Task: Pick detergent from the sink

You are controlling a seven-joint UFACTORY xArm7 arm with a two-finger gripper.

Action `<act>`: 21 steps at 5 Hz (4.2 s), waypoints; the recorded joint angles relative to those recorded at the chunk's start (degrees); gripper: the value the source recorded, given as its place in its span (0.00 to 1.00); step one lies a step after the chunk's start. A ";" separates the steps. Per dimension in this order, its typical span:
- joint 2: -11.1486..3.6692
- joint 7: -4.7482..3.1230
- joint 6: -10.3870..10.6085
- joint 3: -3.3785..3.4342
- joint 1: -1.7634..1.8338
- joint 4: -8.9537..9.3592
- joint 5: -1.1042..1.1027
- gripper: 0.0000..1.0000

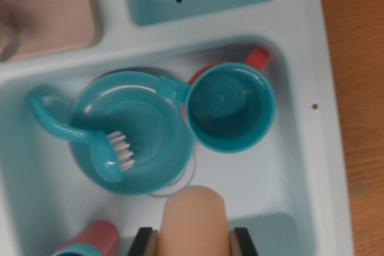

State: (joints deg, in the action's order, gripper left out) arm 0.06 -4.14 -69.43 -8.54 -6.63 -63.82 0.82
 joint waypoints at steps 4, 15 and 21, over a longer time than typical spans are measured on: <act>1.50 0.26 -5.39 0.03 0.04 -3.91 -0.28 1.00; 5.04 0.87 -18.11 0.10 0.15 -13.13 -0.93 1.00; 5.73 0.99 -20.58 0.12 0.17 -14.93 -1.05 1.00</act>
State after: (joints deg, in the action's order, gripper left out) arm 5.79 -3.15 -90.01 -8.42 -6.46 -78.75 -0.23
